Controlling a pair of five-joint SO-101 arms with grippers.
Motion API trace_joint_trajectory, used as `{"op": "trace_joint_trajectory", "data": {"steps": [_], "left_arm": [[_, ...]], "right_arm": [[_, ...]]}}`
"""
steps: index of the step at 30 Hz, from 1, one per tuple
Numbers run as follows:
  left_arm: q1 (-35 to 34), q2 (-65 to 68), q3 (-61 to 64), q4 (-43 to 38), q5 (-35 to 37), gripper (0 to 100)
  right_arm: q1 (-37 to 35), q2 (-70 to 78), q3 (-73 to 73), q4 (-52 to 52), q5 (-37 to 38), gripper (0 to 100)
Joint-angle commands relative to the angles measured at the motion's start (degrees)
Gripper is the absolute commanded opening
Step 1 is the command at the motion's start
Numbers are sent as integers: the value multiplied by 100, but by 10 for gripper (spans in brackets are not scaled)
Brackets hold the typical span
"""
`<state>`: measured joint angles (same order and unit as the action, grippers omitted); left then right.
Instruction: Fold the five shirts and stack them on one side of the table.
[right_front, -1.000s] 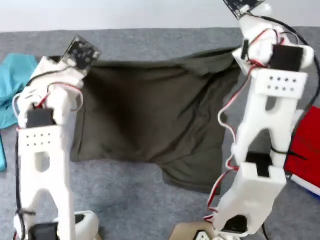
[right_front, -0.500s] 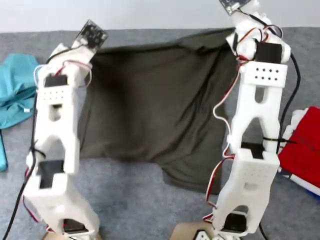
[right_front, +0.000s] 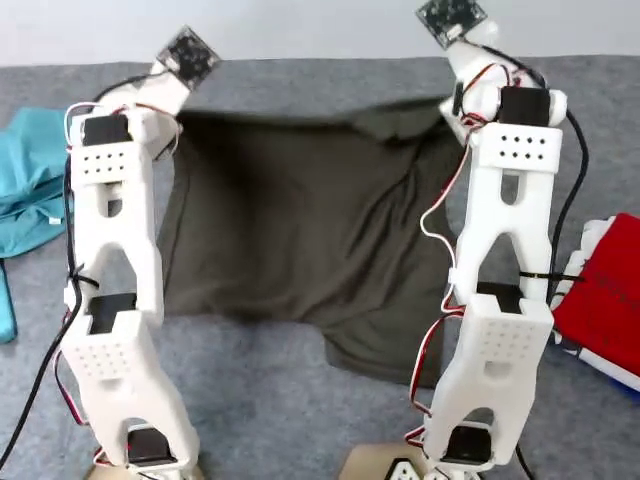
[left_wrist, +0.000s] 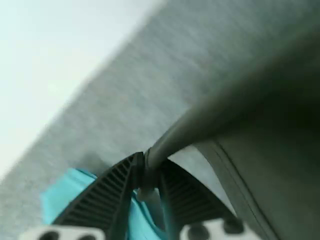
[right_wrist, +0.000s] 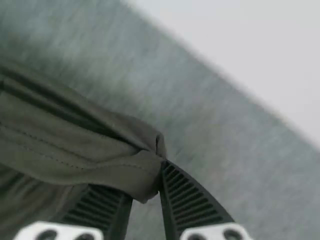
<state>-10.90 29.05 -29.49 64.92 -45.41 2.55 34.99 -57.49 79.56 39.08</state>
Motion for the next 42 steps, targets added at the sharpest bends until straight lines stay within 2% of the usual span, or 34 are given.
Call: {"op": "trace_joint_trajectory", "data": {"steps": [1, 6, 11, 17, 29, 38, 42], "left_arm": [[-44, -79, -277, 1002, -492, 5], [-141, -70, -347, 1987, -1055, 5], [-202, -70, -356, 2558, -1407, 5], [-255, -79, -356, 3402, -1969, 5], [-747, -88, -171, 3569, -2207, 5], [-730, -659, 1209, 3560, -2954, 5], [-765, -782, 1543, 3552, -3024, 5]], "right_arm": [[-22, -145, -237, 1042, -18, 10], [-31, -136, -668, 2308, -18, 10], [-31, -462, -369, 2352, -26, 10], [-180, -1569, 1319, 2352, -18, 10], [-189, -4084, 4791, 2334, -18, 10], [-189, -4945, 6611, 2316, -18, 10], [-189, -5077, 7059, 2264, -35, 10]]}}
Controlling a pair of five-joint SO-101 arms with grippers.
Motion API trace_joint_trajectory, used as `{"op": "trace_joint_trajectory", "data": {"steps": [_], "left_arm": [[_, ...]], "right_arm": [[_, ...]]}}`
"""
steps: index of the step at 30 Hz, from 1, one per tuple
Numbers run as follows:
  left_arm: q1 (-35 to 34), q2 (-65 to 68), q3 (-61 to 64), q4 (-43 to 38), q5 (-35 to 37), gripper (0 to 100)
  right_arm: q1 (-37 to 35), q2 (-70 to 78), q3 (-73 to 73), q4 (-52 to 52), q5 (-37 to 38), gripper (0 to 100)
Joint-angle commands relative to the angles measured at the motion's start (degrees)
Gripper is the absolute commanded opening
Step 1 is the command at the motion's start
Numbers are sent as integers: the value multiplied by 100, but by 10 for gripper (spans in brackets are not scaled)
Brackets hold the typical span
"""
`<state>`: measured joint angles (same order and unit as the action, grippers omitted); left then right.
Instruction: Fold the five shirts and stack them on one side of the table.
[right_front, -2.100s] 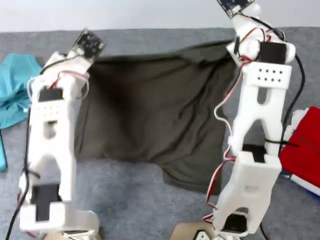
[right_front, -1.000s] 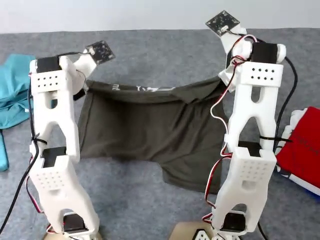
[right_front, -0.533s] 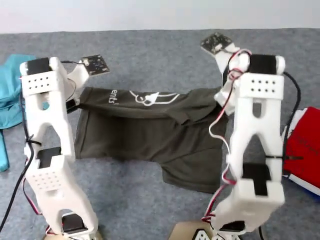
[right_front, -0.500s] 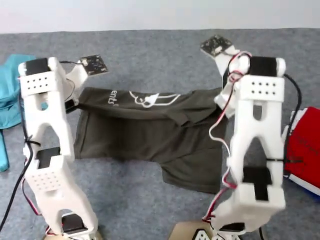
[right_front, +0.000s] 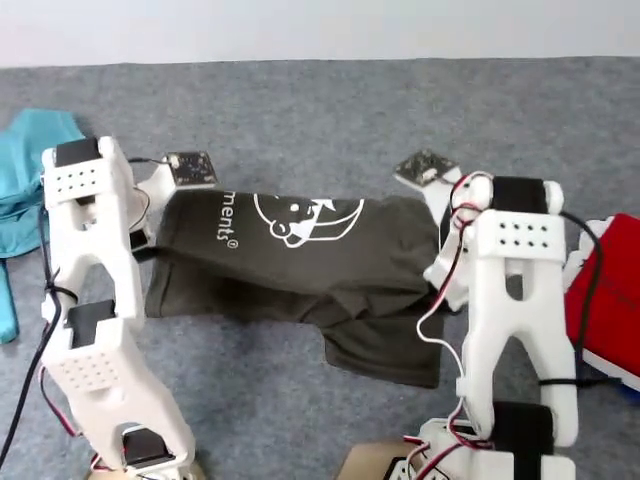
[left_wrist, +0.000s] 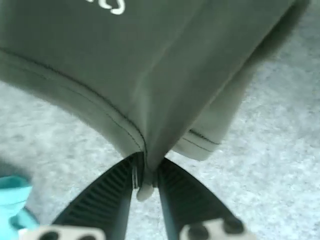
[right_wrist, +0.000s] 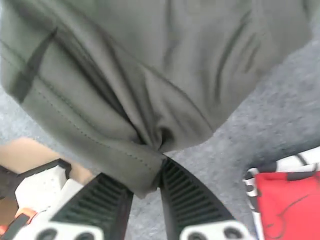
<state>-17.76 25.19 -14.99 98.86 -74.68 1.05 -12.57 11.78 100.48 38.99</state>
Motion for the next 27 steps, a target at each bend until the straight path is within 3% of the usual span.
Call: {"op": "trace_joint_trajectory", "data": {"steps": [1, 23, 27], "left_arm": [[-88, -396, 110, 158, -88, 5], [-229, 290, 75, 149, -70, 13], [-246, 290, -110, 114, 62, 63]], "right_arm": [[-40, -347, 229, 154, -35, 10], [-462, -444, 1978, -980, -264, 20], [-462, -470, 1943, -673, -273, 158]]}}
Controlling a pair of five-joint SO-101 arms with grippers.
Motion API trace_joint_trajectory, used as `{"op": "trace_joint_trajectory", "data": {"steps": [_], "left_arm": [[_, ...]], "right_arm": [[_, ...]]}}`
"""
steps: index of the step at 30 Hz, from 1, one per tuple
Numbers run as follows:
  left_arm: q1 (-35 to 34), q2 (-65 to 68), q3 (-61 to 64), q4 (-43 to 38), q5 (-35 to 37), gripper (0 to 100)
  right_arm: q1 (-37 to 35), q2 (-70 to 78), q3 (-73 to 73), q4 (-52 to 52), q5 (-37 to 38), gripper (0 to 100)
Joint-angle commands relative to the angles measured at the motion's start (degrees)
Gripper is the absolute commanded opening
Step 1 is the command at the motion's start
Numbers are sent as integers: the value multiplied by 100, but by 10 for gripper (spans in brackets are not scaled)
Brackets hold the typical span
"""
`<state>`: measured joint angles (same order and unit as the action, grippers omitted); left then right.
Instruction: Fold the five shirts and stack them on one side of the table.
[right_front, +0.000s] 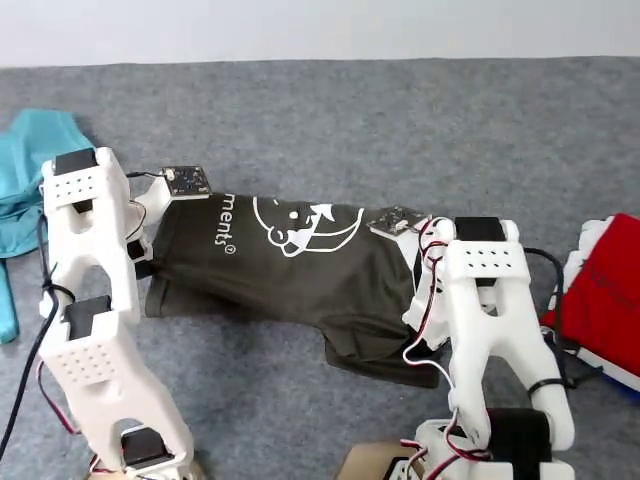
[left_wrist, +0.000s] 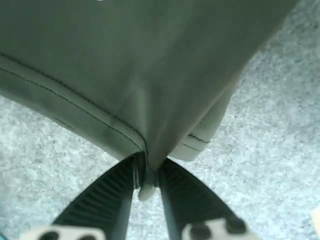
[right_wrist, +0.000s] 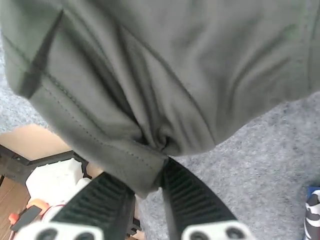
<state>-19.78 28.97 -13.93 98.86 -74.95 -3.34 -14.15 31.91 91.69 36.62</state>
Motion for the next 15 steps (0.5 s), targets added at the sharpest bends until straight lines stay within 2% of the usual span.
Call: {"op": "trace_joint_trajectory", "data": {"steps": [1, 4, 15], "left_arm": [[-44, -88, -338, 114, 246, 70], [-44, -88, -690, 141, 519, 101], [-44, -176, -1042, 149, 527, 111]], "right_arm": [[-31, -312, -70, 295, -35, 203], [-31, -312, -185, 549, -18, 289], [-31, -312, -1705, 1103, -18, 292]]}}
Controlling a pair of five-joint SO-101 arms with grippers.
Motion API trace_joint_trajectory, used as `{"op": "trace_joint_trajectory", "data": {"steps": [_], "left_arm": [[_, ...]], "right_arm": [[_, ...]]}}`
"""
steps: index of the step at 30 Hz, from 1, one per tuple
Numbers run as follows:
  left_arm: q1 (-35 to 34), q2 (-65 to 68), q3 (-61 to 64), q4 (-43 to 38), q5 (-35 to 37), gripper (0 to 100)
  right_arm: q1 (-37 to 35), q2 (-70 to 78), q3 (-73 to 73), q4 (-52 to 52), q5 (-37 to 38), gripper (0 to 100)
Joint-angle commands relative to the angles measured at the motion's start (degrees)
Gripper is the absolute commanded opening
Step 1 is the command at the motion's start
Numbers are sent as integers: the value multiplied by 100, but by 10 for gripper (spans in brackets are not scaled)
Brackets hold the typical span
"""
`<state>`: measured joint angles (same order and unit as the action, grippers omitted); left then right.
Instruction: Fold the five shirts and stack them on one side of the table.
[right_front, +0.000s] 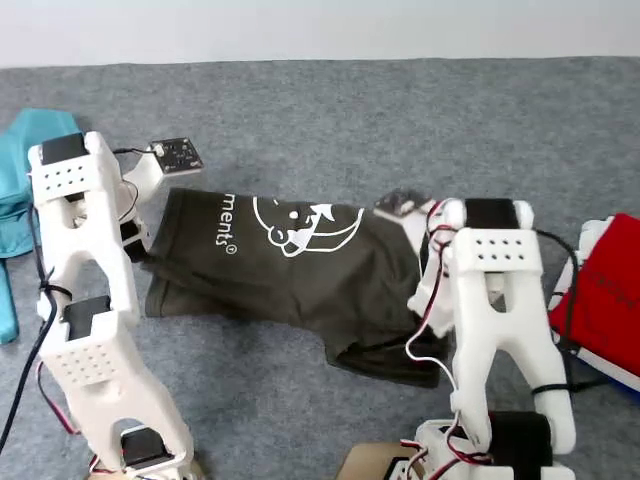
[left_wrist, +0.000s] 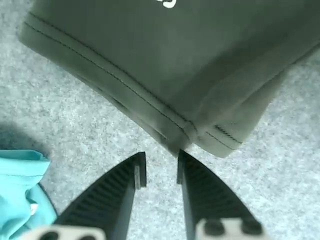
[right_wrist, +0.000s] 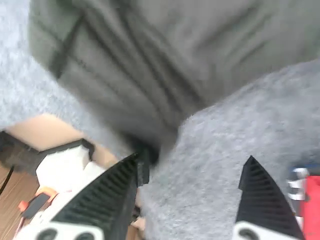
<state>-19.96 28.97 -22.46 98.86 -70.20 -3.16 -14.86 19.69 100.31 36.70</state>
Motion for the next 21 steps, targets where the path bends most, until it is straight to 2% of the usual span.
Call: {"op": "trace_joint_trajectory", "data": {"steps": [1, 10, 12, 16, 21], "left_arm": [[-26, -246, -180, 149, 53, 111], [9, -765, -189, 44, 62, 107], [26, -774, -189, -193, 325, 88], [158, -809, -189, -932, 1468, 6], [484, -818, -189, -1705, 3596, 6]], "right_arm": [[-48, -242, -554, 242, -26, 292], [-145, -198, -686, 84, -53, 293], [-136, -180, -686, -198, -62, 292], [-136, -180, -686, -1042, -62, 276], [-119, -171, -642, -2413, -607, 61]]}}
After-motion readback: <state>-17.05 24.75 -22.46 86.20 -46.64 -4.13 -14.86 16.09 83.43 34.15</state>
